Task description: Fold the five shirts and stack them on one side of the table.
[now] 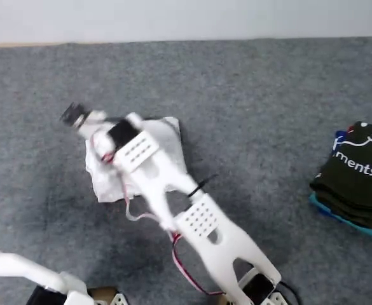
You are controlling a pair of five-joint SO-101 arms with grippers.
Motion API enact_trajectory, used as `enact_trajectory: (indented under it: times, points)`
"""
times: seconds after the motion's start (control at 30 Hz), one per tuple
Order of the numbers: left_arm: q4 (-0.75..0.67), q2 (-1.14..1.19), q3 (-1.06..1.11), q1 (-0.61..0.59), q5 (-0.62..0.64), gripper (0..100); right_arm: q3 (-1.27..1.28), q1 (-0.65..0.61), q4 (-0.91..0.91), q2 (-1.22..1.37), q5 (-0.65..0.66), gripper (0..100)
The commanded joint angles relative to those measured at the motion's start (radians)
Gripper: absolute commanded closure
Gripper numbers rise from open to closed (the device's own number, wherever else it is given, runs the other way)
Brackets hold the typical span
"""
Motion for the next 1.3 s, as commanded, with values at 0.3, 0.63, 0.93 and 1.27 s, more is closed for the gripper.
enact_trajectory:
  times: [0.3, 0.63, 0.93, 1.27]
  points:
    - [-0.021, -0.028, -0.004, 0.000, -0.008, 99, -0.230, -0.039, 0.084, -0.107, 0.011, 98.9]
    - [-0.021, -0.028, -0.004, 0.000, -0.008, 99, -0.107, 0.091, 0.088, -0.205, 0.005, 98.9]
    - [-0.020, -0.028, -0.005, 0.000, -0.006, 99, 0.107, -0.077, 0.077, -0.128, 0.000, 98.9]
    - [-0.015, -0.028, -0.004, -0.002, -0.006, 99, 0.034, -0.062, -0.125, 0.044, 0.009, 98.9]
